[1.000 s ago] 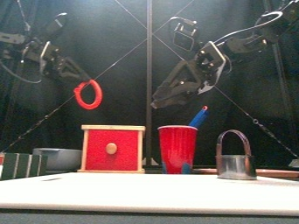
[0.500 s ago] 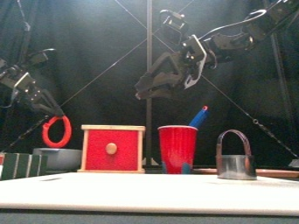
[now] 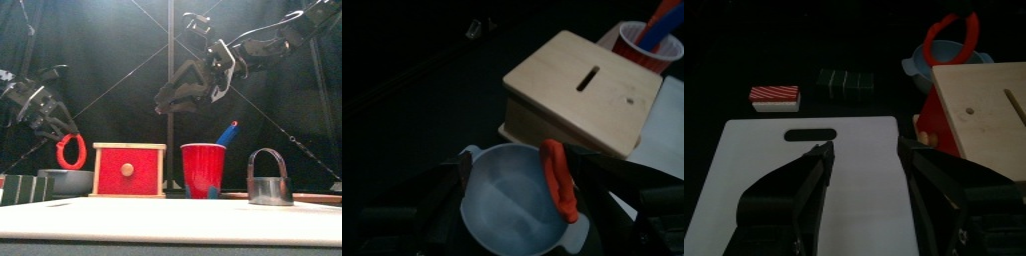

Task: Get the cutter from the drawer then cut the dough then place the extra dough in the bowl
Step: Place the extra dough in the bowl

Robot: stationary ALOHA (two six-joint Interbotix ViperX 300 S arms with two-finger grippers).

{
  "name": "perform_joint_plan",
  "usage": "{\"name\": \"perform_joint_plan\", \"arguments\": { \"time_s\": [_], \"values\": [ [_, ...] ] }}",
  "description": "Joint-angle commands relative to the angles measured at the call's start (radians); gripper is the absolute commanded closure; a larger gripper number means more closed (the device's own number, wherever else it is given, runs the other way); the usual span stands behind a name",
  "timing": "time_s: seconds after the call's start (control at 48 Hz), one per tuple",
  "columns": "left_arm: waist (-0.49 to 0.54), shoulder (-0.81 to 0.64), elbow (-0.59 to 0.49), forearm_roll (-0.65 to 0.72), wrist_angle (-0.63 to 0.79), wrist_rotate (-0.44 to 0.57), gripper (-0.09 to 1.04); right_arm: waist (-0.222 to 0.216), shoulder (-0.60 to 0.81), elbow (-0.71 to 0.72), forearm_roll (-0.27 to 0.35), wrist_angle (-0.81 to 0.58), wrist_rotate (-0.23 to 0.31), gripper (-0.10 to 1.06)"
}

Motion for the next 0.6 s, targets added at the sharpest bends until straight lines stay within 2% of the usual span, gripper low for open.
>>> {"name": "perform_joint_plan", "arguments": {
  "time_s": [0.021,0.188,0.333,0.438,0.604],
  "values": [
    [0.002,0.002,-0.035,-0.067,-0.009,0.002,-0.08,-0.002,-0.015,-0.012,0.012,-0.009,0.002,0.09],
    [-0.032,0.003,-0.049,-0.072,-0.011,0.005,-0.08,-0.002,-0.017,-0.009,0.014,-0.009,0.002,0.09],
    [-0.063,0.003,-0.058,-0.014,-0.023,0.008,-0.08,0.000,-0.018,-0.009,0.012,-0.011,0.002,0.09],
    [-0.109,0.003,-0.066,0.080,-0.037,0.008,-0.08,0.000,-0.028,-0.008,0.008,-0.035,0.000,0.09],
    [-0.258,0.002,-0.064,0.284,-0.124,0.003,-0.08,0.000,-0.058,0.006,0.002,-0.123,-0.009,0.09]
  ]
}}
